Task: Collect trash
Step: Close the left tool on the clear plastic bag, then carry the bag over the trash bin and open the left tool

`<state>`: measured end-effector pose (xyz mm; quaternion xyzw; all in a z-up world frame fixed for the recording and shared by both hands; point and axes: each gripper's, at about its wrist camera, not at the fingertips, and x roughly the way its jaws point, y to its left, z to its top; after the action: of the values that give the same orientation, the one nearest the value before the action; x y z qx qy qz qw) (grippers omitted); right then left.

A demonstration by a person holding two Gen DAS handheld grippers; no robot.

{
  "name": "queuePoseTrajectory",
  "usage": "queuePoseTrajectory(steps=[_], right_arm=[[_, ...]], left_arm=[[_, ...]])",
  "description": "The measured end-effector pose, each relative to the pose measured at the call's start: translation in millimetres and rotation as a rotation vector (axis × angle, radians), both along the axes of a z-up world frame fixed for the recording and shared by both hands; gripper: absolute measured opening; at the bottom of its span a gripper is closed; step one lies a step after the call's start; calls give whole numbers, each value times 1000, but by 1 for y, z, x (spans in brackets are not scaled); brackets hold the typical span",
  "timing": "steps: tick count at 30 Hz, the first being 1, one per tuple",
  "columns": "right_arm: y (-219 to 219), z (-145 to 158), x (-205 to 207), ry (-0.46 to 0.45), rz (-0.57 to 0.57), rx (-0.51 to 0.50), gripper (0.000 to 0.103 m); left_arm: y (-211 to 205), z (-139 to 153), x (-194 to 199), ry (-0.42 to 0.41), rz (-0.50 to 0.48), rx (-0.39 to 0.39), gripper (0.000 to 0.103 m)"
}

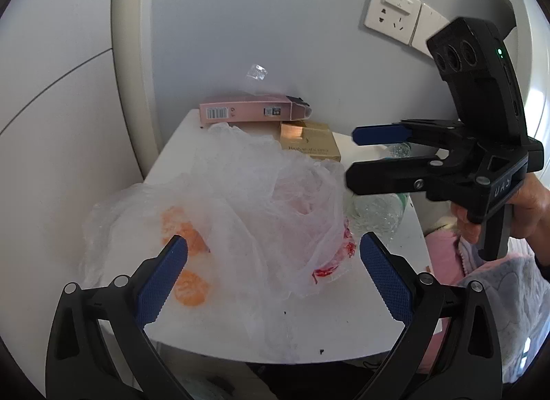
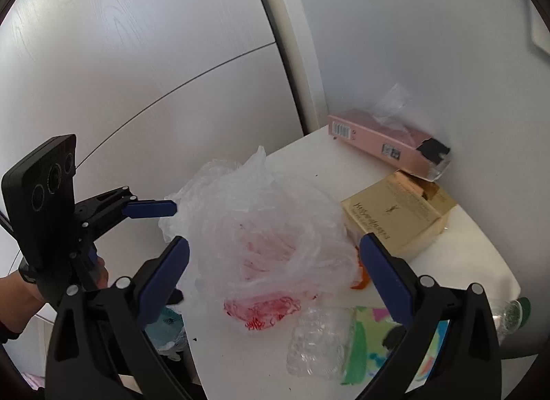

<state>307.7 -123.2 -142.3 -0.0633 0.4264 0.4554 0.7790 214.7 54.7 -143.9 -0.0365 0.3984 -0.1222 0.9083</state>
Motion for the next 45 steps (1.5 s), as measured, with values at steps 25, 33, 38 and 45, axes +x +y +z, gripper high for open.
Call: queuePoseTrajectory(steps=[25, 33, 38, 45], right_arm=[[36, -25, 8, 113, 63, -97, 27], [30, -17, 10, 81, 37, -51, 17], [12, 14, -2, 42, 17, -2, 16], [-13, 61, -37, -15, 22, 53, 16]], left_arm=[[10, -44, 32, 86, -15, -104, 36], [2, -22, 22, 37, -24, -92, 12], [-11, 6, 12, -12, -30, -82, 12], [-29, 52, -19, -85, -36, -58, 12]])
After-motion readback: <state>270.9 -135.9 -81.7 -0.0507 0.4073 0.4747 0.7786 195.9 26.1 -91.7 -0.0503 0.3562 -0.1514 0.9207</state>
